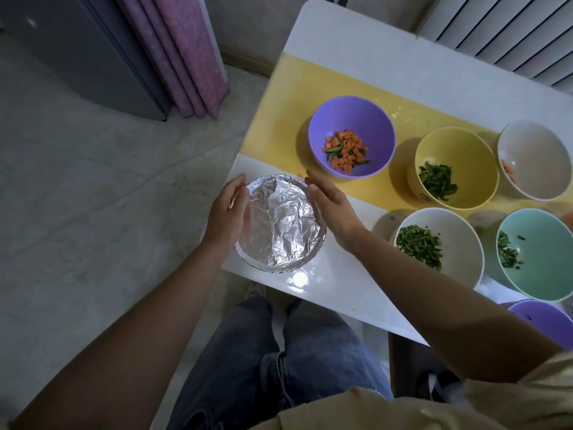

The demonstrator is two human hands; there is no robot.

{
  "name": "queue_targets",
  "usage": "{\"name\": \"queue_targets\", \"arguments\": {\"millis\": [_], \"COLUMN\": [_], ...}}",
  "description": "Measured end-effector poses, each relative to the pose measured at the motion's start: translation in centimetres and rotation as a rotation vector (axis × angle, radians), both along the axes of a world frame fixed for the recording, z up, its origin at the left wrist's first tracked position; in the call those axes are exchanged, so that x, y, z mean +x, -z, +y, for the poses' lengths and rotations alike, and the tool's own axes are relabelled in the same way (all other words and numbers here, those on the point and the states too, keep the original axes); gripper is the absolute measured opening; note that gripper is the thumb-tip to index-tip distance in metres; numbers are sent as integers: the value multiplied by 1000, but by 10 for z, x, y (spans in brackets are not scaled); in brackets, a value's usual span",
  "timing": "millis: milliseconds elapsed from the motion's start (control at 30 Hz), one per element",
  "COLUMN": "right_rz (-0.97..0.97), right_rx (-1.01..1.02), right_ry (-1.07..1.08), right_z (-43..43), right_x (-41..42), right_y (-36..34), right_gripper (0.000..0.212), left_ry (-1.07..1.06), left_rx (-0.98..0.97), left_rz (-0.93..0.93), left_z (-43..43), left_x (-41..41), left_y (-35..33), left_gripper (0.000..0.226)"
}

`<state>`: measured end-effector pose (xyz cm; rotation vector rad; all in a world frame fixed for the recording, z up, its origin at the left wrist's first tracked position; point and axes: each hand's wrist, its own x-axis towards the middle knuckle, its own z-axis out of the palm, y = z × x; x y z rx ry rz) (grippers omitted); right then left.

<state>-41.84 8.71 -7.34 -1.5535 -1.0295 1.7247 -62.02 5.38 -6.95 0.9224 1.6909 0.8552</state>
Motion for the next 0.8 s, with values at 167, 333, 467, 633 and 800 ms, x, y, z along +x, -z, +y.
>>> {"name": "queue_targets", "arguments": {"millis": [167,333,467,633,800], "right_rz": [0,-94,-99,-198,-305], "right_rx": [6,27,13,189,251], "right_ry": [22,-12,-124,-230,-270], "right_z": [-5,-5,7,21,25], "right_x": [-11,-14,-8,-17,-19], "right_y": [1,1,-12,-14,-8], "right_gripper": [28,26,31,33,14], "left_ry": [-24,-54,-8,11,83], "left_rx": [-10,19,-6,13,42], "left_rz": [35,36,35,47,108], "left_z": [-2,-3,-2,-4,-3], "left_x": [2,7,0,-4,-4], "left_y": [9,10,7,9,11], "left_gripper": [21,30,21,31,25]}}
